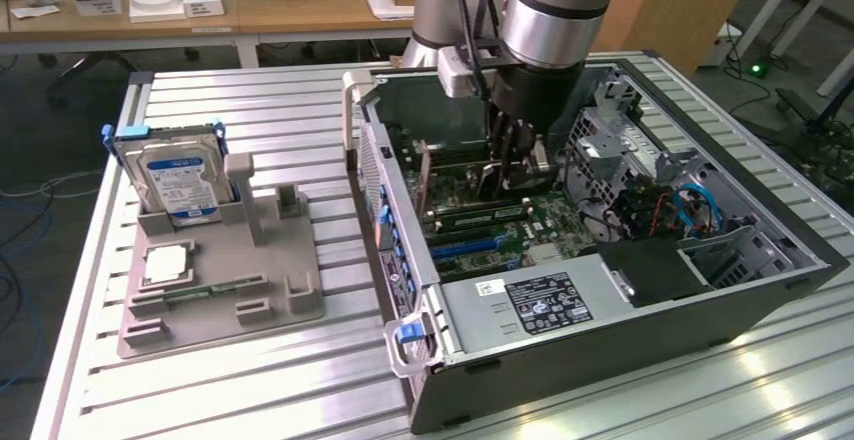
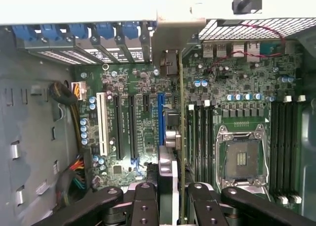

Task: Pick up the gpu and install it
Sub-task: 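Insert the gpu into the slot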

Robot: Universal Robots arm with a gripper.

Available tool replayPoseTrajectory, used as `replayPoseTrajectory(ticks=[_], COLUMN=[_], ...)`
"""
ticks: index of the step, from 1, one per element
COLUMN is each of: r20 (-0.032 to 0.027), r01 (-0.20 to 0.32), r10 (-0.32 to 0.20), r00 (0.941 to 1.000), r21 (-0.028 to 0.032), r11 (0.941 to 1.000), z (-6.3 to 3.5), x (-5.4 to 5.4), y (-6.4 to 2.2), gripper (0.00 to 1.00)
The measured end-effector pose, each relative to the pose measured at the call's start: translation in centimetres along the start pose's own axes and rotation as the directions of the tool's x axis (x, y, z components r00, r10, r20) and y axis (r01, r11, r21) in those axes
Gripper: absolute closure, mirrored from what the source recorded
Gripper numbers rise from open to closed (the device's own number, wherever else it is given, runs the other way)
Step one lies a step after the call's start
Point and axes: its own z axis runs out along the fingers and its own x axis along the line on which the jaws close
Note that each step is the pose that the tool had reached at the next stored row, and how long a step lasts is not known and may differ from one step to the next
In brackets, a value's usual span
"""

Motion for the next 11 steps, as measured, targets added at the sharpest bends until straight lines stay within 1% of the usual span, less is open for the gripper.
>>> replayPoseTrajectory(ticks=[5, 9, 11], r20=[0.0002, -0.0003, 0.0], r01=[0.0, 0.0, 0.0], r10=[0.0, 0.0, 0.0], r00=[1.0, 1.0, 1.0], r21=[0.0, -0.0003, -0.0002], r11=[1.0, 1.0, 1.0], z=[0.78, 1.0, 1.04], x=[0.1, 0.21, 0.44], y=[0.09, 0.17, 0.16], gripper=[0.72, 0.72, 0.72])
